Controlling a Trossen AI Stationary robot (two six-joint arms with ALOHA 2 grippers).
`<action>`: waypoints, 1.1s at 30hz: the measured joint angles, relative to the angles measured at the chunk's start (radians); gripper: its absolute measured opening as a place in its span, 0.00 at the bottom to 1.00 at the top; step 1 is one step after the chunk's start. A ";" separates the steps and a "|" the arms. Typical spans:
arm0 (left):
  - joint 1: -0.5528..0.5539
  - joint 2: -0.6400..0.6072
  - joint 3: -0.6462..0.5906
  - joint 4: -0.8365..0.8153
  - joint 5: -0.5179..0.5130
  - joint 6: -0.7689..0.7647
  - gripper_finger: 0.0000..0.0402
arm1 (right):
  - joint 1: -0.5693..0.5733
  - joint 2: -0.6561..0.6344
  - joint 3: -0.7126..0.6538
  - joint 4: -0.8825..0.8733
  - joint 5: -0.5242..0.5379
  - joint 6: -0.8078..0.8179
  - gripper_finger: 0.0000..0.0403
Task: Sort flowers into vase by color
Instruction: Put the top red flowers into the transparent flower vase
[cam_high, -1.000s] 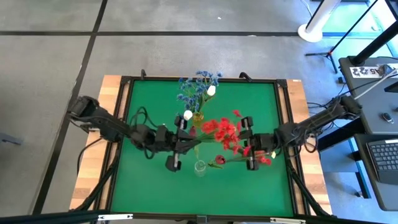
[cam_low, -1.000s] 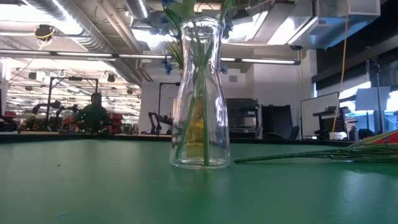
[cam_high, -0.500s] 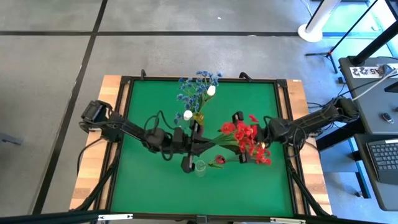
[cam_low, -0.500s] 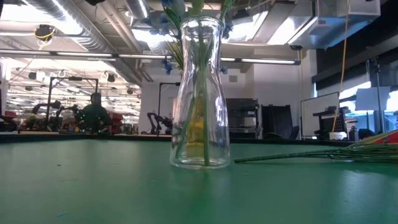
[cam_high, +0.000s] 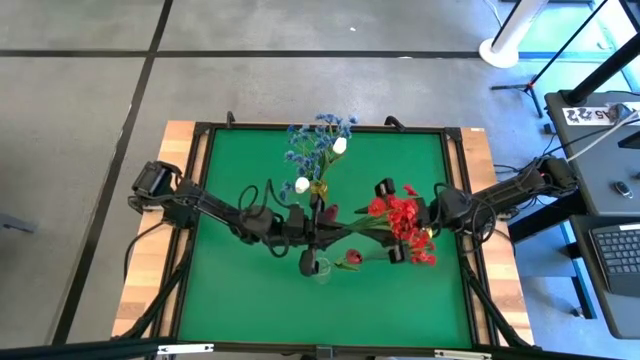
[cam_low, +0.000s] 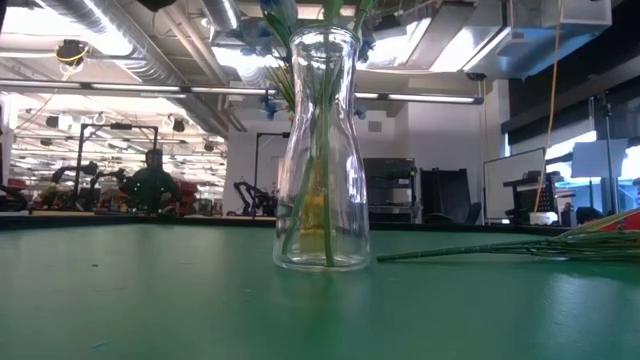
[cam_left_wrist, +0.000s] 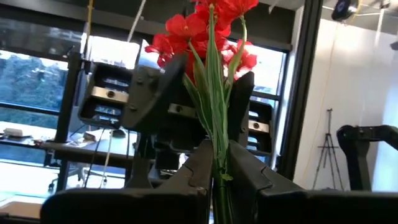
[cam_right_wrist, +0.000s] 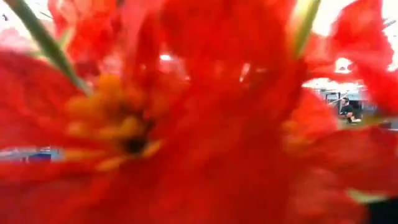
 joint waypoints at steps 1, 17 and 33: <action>-0.001 0.000 0.000 0.000 -0.011 0.001 0.06 | 0.000 0.000 0.000 -0.004 0.000 0.001 0.46; -0.009 -0.003 0.000 -0.016 -0.028 0.003 0.12 | 0.000 -0.002 0.000 -0.024 0.000 -0.020 0.05; -0.151 -0.258 0.000 -0.391 -0.207 0.131 0.37 | 0.000 -0.074 0.165 -0.481 0.009 -0.023 0.02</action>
